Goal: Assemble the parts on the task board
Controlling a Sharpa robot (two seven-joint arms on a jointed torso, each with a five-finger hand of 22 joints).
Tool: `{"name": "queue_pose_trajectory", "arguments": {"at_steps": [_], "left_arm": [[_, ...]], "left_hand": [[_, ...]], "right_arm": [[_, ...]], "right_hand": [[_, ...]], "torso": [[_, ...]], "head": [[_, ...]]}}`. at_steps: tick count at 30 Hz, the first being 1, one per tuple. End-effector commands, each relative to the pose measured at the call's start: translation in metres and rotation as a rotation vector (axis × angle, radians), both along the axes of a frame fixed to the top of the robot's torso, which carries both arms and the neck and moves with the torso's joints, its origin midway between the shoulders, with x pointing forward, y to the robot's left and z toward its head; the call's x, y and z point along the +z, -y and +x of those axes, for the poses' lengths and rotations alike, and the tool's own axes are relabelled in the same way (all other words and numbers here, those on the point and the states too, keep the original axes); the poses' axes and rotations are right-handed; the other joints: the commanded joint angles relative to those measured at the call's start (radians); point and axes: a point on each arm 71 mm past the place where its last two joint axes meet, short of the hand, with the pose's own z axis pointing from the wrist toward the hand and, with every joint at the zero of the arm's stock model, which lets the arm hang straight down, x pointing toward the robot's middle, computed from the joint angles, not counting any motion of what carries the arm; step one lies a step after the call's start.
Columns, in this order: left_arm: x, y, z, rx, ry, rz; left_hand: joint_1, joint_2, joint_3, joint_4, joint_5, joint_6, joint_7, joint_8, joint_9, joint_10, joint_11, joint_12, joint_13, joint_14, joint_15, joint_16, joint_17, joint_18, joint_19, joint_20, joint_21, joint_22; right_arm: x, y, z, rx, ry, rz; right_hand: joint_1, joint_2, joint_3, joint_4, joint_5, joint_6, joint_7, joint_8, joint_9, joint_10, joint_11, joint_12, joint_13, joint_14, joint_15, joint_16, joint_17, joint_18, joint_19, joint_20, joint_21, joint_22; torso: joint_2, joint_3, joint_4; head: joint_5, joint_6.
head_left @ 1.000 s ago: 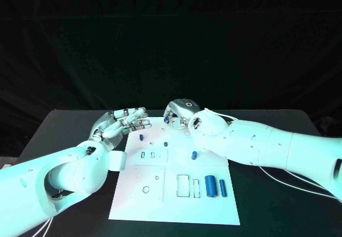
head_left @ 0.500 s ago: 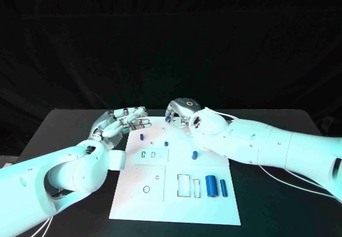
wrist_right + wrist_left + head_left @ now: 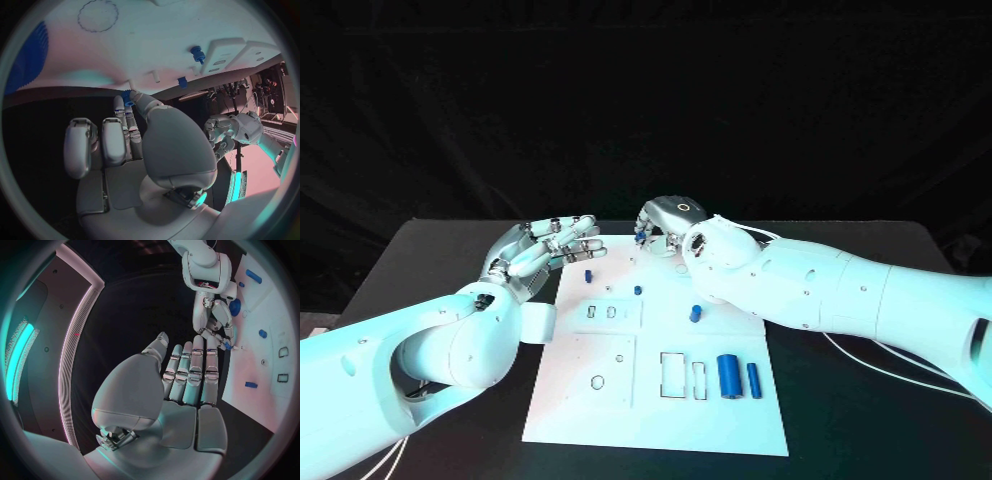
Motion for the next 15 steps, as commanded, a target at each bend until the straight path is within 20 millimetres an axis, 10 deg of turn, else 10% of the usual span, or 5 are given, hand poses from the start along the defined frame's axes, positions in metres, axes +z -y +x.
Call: {"name": "queue_pose_trajectory", "arguments": {"at_steps": [1, 15], "left_arm": [[0.0022, 0.0016, -0.0007, -0.019, 0.01, -0.009], [0.0018, -0.0008, 0.0005, -0.012, 0.008, -0.006]], "left_hand": [[-0.002, 0.0, 0.0, -0.005, 0.004, -0.001, 0.008, -0.006, -0.001, 0.002, 0.005, -0.005, -0.001, -0.001, 0.008, -0.005, -0.002, 0.004, -0.003, 0.001, -0.004, -0.001], [-0.002, 0.0, 0.001, -0.006, 0.004, -0.001, 0.008, -0.008, -0.001, 0.001, 0.006, -0.006, -0.001, -0.001, 0.009, -0.007, -0.002, 0.004, -0.003, 0.001, -0.005, -0.002]], "right_arm": [[-0.0094, -0.003, -0.0032, 0.016, -0.048, -0.035], [-0.0067, 0.0015, -0.0068, 0.02, -0.022, -0.011]], "right_hand": [[-0.003, -0.009, 0.006, 0.003, -0.006, 0.006, 0.003, -0.002, 0.0, -0.004, 0.006, -0.005, 0.002, 0.046, -0.002, 0.006, 0.0, -0.017, 0.003, 0.002, 0.0, -0.001], [-0.005, -0.009, 0.006, 0.003, -0.006, 0.006, 0.003, -0.002, 0.001, -0.003, 0.006, -0.006, 0.002, 0.045, -0.002, 0.006, 0.0, -0.017, 0.003, 0.002, 0.001, 0.0]], "torso": [[0.0, 0.0002, -0.0018], [0.0, 0.0009, 0.0003]], "head": [[0.001, -0.002], [0.001, 0.002]]}}
